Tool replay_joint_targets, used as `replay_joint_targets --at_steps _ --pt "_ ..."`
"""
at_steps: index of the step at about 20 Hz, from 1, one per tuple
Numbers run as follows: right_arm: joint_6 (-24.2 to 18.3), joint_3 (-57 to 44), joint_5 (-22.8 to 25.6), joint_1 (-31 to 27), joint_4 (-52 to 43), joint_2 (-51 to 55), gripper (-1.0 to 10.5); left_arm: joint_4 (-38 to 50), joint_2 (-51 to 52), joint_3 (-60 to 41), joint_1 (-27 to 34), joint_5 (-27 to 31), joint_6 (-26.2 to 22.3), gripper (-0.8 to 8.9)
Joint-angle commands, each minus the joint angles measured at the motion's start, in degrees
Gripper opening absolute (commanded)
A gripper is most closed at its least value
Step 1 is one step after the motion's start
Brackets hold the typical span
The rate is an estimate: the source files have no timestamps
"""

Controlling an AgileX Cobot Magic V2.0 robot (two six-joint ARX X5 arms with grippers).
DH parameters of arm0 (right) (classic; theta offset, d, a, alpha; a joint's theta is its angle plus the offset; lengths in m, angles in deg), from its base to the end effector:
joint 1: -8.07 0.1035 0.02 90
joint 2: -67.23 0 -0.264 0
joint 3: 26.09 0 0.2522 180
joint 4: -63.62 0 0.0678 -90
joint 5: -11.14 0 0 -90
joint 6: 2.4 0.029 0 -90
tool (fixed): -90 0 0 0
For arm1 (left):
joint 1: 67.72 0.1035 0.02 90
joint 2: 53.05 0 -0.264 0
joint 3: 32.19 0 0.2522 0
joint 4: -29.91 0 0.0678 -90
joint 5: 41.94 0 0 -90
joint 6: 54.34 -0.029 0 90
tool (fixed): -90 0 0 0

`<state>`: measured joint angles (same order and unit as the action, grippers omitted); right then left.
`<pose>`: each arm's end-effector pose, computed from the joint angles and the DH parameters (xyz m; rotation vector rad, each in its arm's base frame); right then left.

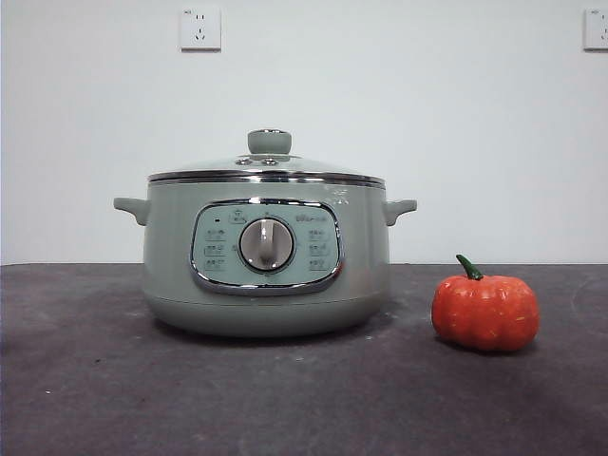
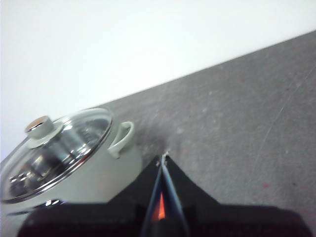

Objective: Pick up the pumpkin,open the lid,put the pumpkin in the pot,close the lid

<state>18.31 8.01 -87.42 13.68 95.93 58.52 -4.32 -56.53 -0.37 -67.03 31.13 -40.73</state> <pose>0.0818 0.0124 0.2400 0.3623 0.1644 0.2225 0.0736 -0.0076 0.2294 -0.2515 0.1351 -0.2698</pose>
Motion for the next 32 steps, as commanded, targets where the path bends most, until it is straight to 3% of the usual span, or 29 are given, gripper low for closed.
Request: replay_joint_targets --at_steps 1,8,16,19,23,24,25,26,27,28,29,32 --pt "-2.7 6.3 -3.6 0.1 4.2 -4.1 -0.1 -3.1 -2.9 4.9 0.0 -2.8 -0.4 -0.08" --pt "-11.8 22.7 -12.8 0.1 20.9 -16.1 -0.1 -13.4 -13.0 16.3 0.0 -12.3 -7.6 -0.08" --pt "-25.8 38.2 -17.5 0.2 42.0 -27.6 -0.1 -24.8 -22.1 26.6 0.0 -23.5 -16.3 -0.08" --pt "-28.3 40.5 -18.6 0.2 46.7 -29.6 -0.1 -28.0 -23.9 29.6 -0.1 -25.6 -17.8 -0.08" --pt "-28.3 40.6 -18.4 0.4 47.1 -29.7 0.1 -28.9 -24.3 31.1 -0.4 -26.4 -18.1 0.12" --pt "-28.3 40.6 -18.4 0.4 47.1 -29.7 0.1 -28.9 -24.3 31.1 -0.4 -26.6 -18.1 1.0" --pt "-28.3 40.6 -18.5 0.5 47.1 -29.8 0.6 -28.9 -24.3 31.1 -0.4 -26.6 -17.8 3.17" --pt "-28.2 40.6 -18.5 0.5 47.1 -29.8 2.1 -28.9 -24.3 31.1 -0.4 -26.6 -17.7 5.48" --pt "-27.8 40.6 -18.5 0.5 47.1 -29.8 4.3 -28.9 -24.3 31.1 -0.4 -26.6 -17.7 6.72" --pt "-27.6 40.6 -18.5 0.5 47.1 -29.8 6.3 -28.9 -24.3 31.1 -0.4 -26.6 -17.7 6.85" --pt "-27.6 40.6 -18.5 0.5 47.1 -29.9 7.3 -28.9 -24.3 31.1 -0.4 -26.6 -17.7 6.85" --pt "-27.6 40.6 -18.5 0.5 47.1 -29.9 7.2 -28.9 -24.3 31.1 -0.4 -26.6 -17.7 6.85"
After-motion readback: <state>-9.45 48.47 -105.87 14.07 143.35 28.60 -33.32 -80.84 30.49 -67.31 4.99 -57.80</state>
